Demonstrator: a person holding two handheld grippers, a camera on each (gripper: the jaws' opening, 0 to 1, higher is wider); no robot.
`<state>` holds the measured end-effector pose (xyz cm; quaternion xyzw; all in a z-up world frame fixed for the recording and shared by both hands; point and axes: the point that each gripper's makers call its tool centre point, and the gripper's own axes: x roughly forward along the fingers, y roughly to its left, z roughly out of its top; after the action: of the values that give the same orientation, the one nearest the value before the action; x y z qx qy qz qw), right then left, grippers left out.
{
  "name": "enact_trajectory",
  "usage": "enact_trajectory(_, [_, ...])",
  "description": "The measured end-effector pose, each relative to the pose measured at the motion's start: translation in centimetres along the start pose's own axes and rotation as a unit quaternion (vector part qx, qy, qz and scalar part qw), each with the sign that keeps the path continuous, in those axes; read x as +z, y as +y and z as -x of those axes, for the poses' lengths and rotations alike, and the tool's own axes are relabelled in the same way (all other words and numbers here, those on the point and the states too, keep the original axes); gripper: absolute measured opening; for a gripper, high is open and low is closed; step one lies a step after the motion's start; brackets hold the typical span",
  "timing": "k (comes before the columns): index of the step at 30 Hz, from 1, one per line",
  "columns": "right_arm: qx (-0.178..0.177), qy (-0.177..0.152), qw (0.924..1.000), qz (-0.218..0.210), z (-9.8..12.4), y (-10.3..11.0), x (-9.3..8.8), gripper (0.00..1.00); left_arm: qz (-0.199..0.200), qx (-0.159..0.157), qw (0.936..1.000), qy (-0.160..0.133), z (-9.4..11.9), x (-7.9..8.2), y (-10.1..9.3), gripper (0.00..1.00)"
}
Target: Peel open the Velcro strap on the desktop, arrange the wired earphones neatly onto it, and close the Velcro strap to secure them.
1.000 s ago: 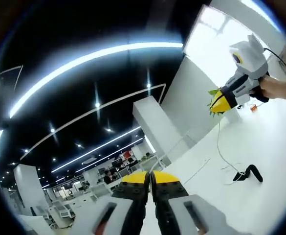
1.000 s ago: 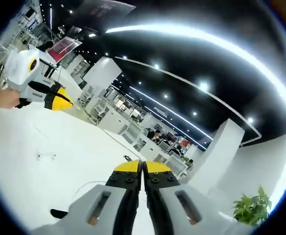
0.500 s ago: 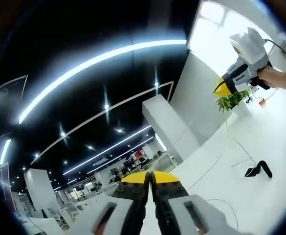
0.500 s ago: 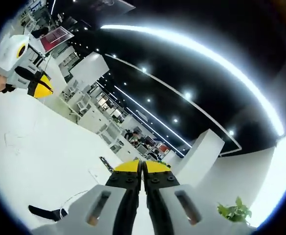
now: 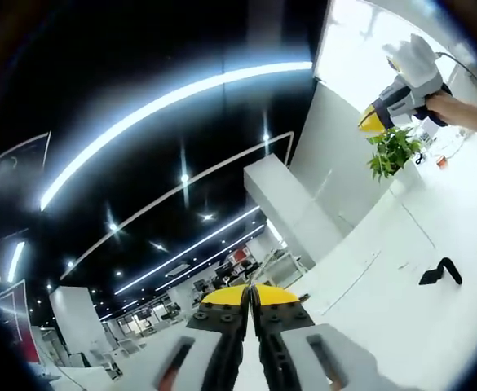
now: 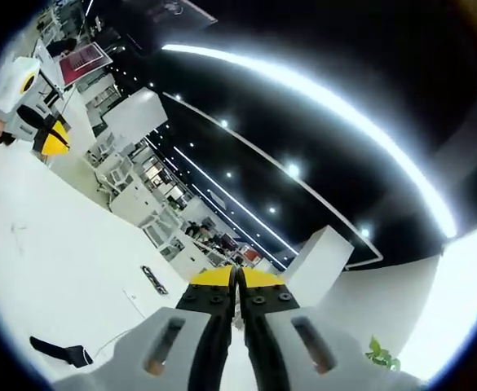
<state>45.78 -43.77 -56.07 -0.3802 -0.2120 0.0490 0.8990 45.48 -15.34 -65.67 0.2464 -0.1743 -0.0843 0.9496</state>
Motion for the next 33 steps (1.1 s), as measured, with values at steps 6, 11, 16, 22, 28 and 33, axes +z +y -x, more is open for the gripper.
enact_trajectory(6, [-0.015, -0.007, 0.9999, -0.001, 0.6, -1.5, 0.7, 0.04, -0.007, -0.005, 1.0000, 0.001, 0.7, 0.4, 0.2, 0.06])
enact_trajectory(11, [-0.035, -0.011, 0.9993, 0.003, 1.4, -3.1, 1.2, 0.04, 0.002, -0.023, 0.9997, 0.000, 1.6, 1.1, -0.3, 0.06])
enact_trajectory(16, [-0.051, -0.012, 0.9986, 0.008, 2.1, -4.1, 1.2, 0.04, 0.032, -0.059, 0.9977, -0.010, 3.4, 2.9, -2.3, 0.06])
enact_trajectory(22, [-0.052, -0.013, 0.9985, 0.004, 2.2, -4.1, 1.2, 0.04, 0.087, -0.086, 0.9925, 0.004, 4.3, 2.0, -4.1, 0.06])
enact_trajectory(28, [-0.024, -0.010, 0.9997, 0.000, 1.4, -1.8, 0.8, 0.04, 0.110, -0.090, 0.9888, 0.046, 4.4, -1.7, -4.8, 0.06])
enact_trajectory(33, [0.009, -0.014, 0.9999, 0.005, 0.9, 1.0, 1.1, 0.04, 0.103, -0.081, 0.9886, 0.075, 5.0, -4.5, -4.5, 0.06])
